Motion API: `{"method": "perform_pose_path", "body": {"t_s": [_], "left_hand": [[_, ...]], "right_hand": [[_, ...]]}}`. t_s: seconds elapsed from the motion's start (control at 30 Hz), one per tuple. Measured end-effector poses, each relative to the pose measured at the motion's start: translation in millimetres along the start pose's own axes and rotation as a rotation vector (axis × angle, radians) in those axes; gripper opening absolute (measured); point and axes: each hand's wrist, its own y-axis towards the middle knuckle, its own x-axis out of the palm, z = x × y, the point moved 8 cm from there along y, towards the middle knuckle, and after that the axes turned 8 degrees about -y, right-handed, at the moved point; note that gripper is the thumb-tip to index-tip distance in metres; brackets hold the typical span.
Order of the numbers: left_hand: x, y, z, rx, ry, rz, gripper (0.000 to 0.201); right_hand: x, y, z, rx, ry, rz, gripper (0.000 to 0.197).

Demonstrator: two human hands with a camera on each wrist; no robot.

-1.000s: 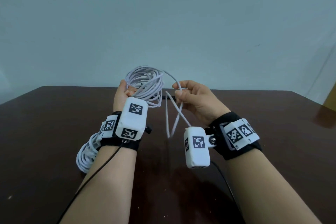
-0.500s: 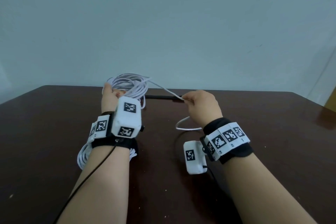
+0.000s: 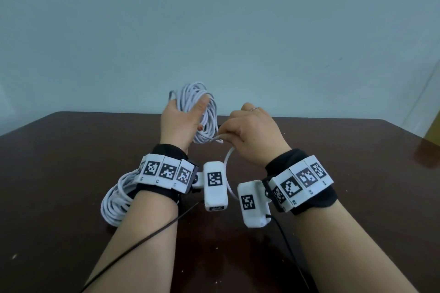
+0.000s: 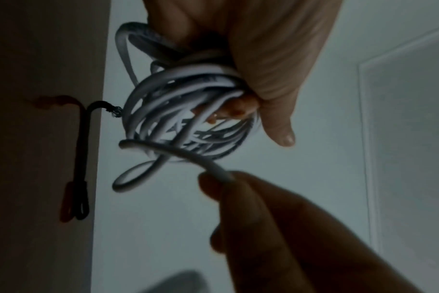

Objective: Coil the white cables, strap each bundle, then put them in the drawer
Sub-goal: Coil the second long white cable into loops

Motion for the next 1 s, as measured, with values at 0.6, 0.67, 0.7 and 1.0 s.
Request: {"method": "perform_pose_path", "body": {"t_s": [0.6, 0.67, 0.7, 1.0], "left_hand": [[45.0, -25.8, 8.6, 0.001, 0.123, -0.484, 0.069], [45.1, -27.8, 10.6, -0.01, 0.133, -0.509, 0.06], [45.2, -28.6, 11.0, -0.012, 0.132, -0.522, 0.056], [45.9, -28.4, 6.4, 0.021, 0.163, -0.471, 0.028]], "right_hand": [[-17.7, -9.8, 35.5, 0.396, 0.333, 0.013, 0.041], [-16.0, -8.7, 32.5, 0.37, 0.376, -0.014, 0.034], [-15.1, -8.4, 31.7, 0.362, 0.404, -0.021, 0.031], [-16.6, -8.3, 36.1, 0.351, 0.508, 0.111, 0.025]]}}
